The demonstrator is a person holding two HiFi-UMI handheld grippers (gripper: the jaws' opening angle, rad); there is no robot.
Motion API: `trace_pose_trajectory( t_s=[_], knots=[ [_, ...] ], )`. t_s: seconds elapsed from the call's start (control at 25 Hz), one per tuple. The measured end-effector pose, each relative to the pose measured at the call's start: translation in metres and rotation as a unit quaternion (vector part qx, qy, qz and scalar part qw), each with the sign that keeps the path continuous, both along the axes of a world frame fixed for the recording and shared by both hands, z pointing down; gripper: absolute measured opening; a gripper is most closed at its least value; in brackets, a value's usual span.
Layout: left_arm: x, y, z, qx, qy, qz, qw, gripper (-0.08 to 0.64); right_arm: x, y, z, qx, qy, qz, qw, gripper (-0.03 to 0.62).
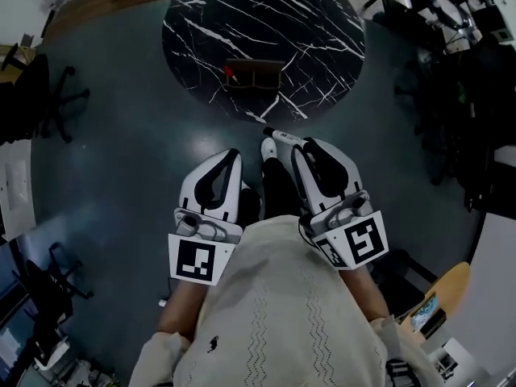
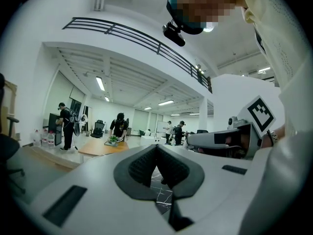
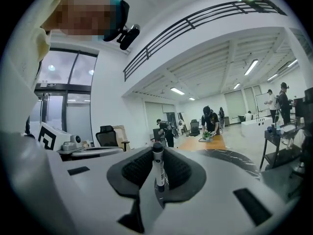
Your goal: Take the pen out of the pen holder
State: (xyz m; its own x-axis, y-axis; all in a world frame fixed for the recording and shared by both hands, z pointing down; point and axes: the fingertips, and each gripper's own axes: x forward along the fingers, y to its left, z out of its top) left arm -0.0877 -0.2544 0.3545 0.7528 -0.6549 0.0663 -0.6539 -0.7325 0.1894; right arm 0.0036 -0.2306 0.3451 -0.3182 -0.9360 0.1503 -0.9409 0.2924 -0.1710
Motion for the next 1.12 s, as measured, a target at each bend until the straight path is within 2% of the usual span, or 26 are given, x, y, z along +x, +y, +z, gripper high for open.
trace_pose_trajectory(
  t_s=[0.16,0.48,0.84,1.12],
  knots=[
    [0.001,0.009,-0.003,0.01,-0.01,0.007,0.9999,0.009,-0.004,0.003,-0.006,0.009,0.006,-0.003,1.0,0.083],
    [0.003,0.018,0.001,0.003,-0.016,0.012,0.9998,0.009,0.004,0.013,-0.001,0.0,0.016,0.005,1.0,0.083],
    [0.003,0.013,0.0,0.007,-0.012,0.012,0.9998,0.009,0.004,0.012,-0.002,0.004,0.024,0.009,1.0,0.083],
    [0.005,0.013,0.004,0.0,-0.015,0.017,0.9997,0.009,0.01,0.012,0.0,0.0,0.015,0.02,1.0,0.083]
  ],
)
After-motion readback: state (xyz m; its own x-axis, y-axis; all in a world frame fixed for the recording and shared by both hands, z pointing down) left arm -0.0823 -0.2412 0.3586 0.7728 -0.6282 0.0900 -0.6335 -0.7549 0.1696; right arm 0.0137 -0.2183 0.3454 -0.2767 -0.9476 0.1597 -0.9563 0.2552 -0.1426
